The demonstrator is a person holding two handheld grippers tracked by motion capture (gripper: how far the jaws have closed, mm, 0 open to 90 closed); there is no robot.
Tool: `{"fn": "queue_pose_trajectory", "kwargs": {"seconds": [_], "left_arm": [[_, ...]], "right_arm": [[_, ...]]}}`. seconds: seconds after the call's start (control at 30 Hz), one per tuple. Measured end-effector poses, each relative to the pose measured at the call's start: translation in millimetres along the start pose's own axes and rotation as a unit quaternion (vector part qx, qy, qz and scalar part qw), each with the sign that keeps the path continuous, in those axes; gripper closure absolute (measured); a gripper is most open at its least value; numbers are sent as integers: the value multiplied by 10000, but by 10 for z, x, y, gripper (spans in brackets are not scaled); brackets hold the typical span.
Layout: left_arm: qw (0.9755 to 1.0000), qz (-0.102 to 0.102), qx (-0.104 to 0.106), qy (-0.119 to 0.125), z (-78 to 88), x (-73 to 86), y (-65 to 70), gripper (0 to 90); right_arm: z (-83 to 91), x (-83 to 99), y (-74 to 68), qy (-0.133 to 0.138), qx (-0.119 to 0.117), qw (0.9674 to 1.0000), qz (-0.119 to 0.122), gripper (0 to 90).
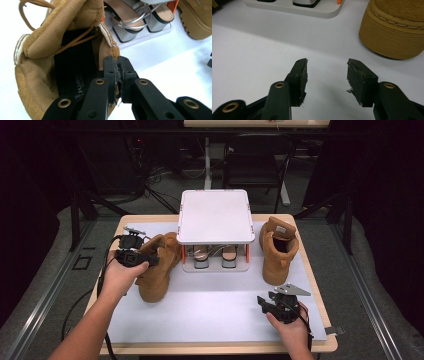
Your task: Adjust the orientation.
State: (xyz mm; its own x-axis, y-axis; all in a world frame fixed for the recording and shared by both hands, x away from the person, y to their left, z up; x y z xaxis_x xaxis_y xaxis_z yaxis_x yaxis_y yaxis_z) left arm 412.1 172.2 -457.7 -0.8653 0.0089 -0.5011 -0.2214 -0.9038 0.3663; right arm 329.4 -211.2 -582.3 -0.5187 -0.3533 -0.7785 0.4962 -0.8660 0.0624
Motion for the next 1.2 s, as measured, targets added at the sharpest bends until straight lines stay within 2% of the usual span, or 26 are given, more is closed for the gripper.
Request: {"fn": "queue_pose_trajectory", "kwargs": {"seconds": [0.33,0.6,0.7,0.83,1.0,1.2], "left_arm": [[9999,-121,-4,-100,-90,24,89,855],[9996,-213,-134,-101,-63,17,115,828],[9998,-196,-57,-43,-13,4,115,817],[9998,-143,-108,17,105,-46,80,783],[9993,-141,-352,40,234,-118,-13,750],[9983,58,-572,6,319,-191,-232,729]], "right_arm": [[31,-16,14,98,43,9999,-51,503],[52,-16,50,99,71,9999,-111,503],[59,-18,53,100,87,9998,-113,502],[60,-18,59,101,85,9998,-122,502],[59,-21,57,92,91,9999,-102,502],[58,-17,68,105,76,9998,-132,502]]}}
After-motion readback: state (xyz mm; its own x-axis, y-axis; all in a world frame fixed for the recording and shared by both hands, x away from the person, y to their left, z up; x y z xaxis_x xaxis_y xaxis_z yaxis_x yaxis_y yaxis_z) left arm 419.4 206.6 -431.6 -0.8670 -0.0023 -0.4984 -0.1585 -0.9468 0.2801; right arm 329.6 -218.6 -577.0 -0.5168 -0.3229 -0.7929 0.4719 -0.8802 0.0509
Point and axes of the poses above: each handheld gripper's, and its own axes: z roughly backward along the jaws, x roughly out of its underside, y roughly to its right, the point moved 6 cm from there along -z, roughly forward along the jaws, and after that the axes turned 13 degrees about z, right-handed, at the moved point
